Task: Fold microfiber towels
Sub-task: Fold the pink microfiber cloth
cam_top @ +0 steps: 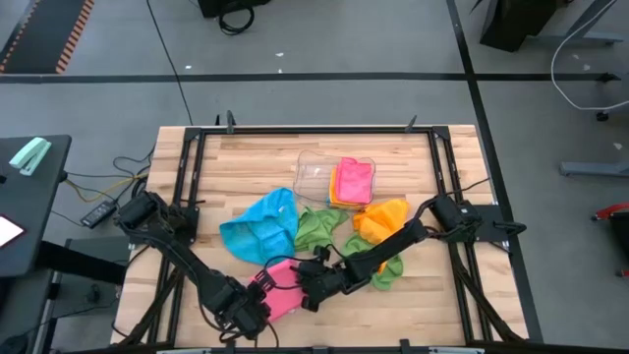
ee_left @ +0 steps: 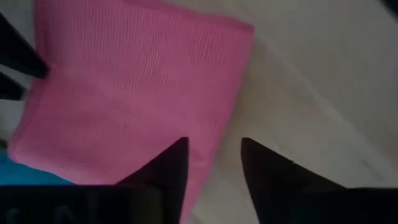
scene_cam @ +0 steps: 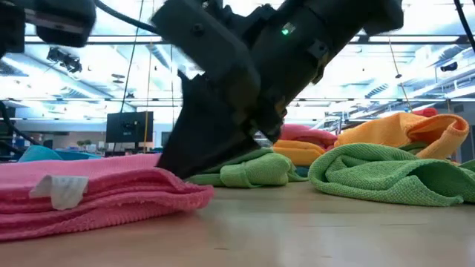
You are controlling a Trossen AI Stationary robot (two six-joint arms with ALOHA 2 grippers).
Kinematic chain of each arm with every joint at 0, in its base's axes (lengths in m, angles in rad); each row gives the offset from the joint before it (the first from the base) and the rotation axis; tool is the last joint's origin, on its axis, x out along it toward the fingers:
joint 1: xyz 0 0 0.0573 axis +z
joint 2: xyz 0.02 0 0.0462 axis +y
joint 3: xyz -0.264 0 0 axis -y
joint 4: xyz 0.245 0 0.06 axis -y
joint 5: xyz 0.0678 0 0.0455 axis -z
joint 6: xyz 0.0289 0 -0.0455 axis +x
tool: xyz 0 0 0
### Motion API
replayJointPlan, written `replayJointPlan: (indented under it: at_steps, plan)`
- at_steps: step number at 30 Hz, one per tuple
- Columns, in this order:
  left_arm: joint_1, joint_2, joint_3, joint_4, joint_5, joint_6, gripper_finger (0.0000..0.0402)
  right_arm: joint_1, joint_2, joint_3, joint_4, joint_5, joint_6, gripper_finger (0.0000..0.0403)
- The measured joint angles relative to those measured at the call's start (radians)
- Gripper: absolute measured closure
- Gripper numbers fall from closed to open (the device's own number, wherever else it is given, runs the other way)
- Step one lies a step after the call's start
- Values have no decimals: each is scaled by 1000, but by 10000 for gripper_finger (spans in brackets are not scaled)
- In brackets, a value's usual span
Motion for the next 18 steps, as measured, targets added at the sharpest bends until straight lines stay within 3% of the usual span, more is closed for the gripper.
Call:
replayJointPlan:
  at_steps: [5,11,18]
  plan:
    - [-19,2,-2,-31,-8,-17,202,-2,-37,1,-9,18,10,213]
    - [-11,10,-11,-19,-67,-48,202,4,-38,3,94,34,-6,175]
    - [-71,17,-11,91,-129,3,185,66,-33,3,183,168,-28,167]
